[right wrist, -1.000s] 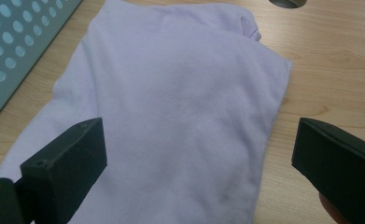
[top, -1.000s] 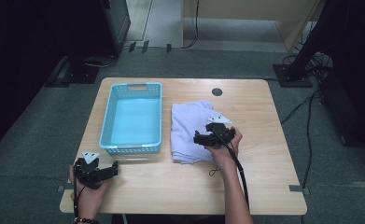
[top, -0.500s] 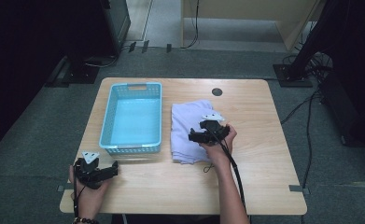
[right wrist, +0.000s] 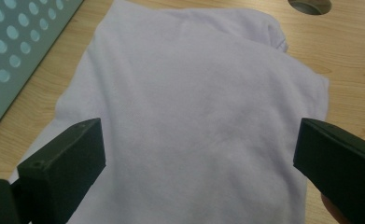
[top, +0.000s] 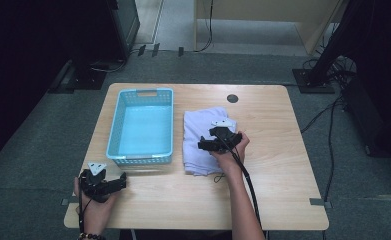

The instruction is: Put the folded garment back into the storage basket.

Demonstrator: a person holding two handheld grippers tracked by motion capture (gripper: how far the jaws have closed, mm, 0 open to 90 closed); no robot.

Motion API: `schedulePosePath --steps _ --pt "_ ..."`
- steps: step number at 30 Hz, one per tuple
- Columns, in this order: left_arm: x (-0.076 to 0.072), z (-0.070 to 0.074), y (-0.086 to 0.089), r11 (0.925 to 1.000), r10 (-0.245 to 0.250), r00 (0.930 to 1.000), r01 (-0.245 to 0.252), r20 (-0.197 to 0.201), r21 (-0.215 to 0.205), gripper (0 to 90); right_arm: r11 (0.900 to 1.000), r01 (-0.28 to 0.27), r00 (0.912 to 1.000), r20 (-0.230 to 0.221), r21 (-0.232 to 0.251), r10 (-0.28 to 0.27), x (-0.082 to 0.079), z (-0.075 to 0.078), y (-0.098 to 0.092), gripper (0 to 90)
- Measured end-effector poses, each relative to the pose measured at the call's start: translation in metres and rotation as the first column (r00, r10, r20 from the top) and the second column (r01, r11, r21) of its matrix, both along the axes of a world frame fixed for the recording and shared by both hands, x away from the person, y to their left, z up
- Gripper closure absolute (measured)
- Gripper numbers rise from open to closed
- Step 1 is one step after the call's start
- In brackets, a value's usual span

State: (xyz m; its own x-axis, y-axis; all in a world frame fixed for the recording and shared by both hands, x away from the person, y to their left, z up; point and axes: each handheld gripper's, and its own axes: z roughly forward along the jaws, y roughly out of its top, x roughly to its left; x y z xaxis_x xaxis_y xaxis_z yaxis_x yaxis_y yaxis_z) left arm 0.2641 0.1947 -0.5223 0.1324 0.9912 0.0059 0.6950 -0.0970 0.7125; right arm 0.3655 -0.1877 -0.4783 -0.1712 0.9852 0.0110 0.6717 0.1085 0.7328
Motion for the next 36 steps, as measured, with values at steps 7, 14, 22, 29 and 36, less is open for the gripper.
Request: schedulePosePath --steps 7,14,22,29,36 --pt "0.000 0.000 0.000 1.0000 0.000 1.0000 0.000 0.000 0.000 0.0 1.000 0.014 0.9998 -0.012 -0.016 -0.014 0.006 -0.004 0.004 0.7" --pt "0.000 0.000 0.000 1.0000 0.000 1.0000 0.000 0.000 0.000 0.0 1.000 0.008 0.9999 -0.014 -0.019 -0.008 0.009 -0.006 0.009 0.3" --pt "0.000 0.000 0.000 1.0000 0.000 1.0000 0.000 0.000 0.000 0.0 0.999 0.013 0.9996 -0.023 -0.031 -0.014 0.014 -0.010 0.014 0.0" --pt "0.000 0.000 0.000 1.0000 -0.001 1.0000 0.001 0.000 0.000 0.0 0.999 0.013 0.9996 -0.024 -0.029 -0.014 0.016 -0.011 0.017 0.0" --pt "0.000 0.000 0.000 1.0000 -0.001 1.0000 0.001 0.000 0.000 0.0 1.000 0.012 0.9996 -0.024 -0.028 -0.013 0.018 -0.011 0.020 0.0"
